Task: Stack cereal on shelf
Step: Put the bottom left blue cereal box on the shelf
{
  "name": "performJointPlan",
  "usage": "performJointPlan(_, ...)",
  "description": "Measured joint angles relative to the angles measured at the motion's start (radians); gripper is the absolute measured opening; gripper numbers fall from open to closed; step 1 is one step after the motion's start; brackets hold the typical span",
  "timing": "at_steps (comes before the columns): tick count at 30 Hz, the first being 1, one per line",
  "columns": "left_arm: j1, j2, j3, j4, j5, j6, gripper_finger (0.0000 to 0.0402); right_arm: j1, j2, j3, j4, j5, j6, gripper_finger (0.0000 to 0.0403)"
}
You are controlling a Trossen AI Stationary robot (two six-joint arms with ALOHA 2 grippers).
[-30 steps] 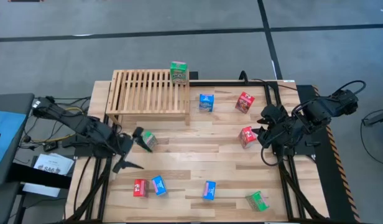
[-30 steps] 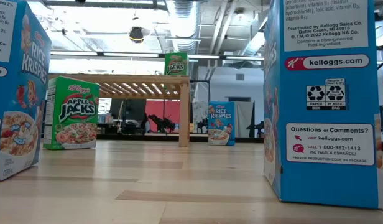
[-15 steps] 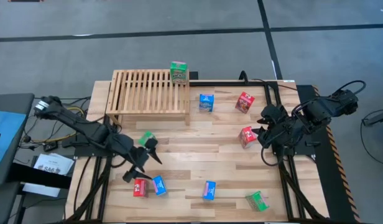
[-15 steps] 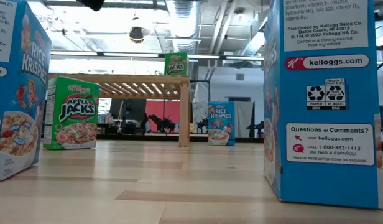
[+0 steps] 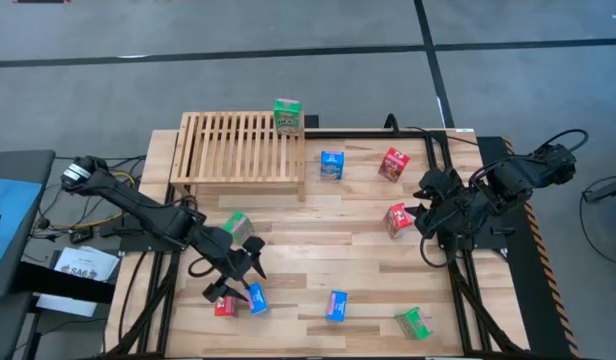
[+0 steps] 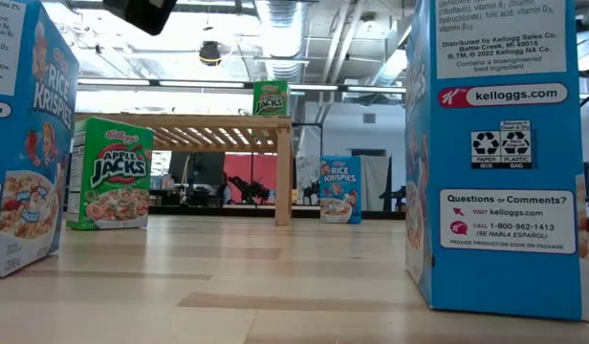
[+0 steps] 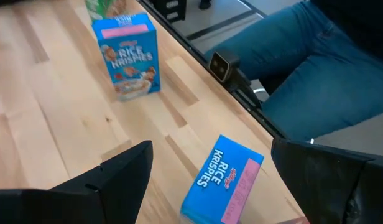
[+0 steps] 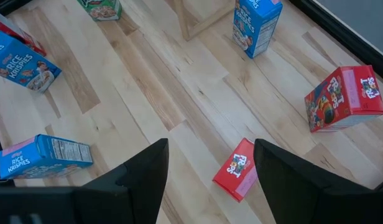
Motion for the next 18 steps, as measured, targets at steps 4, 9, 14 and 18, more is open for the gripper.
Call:
performJointPlan(4,-0.002,0.026,0.000,0.001,0.004,-0.009,0.0318,0.000,0.000,0.000,0.000,0.000,-0.001,0.0261)
performJointPlan(9,-0.023,0.059,0.000,0.008,0.004,-0.008,0.0318,0.000,0.000,0.000,-0.002,0.000,-0.001,0.0261)
performJointPlan(14,-0.037,0.105,0.000,0.015,0.004,-0.006,0.0318,0.000,0.000,0.000,-0.003,0.000,0.000,0.0261)
performJointPlan(18,-0.042,0.127,0.000,0.012,0.003,-0.007,0.0318,0.000,0.000,0.000,-0.003,0.000,0.000,0.0261)
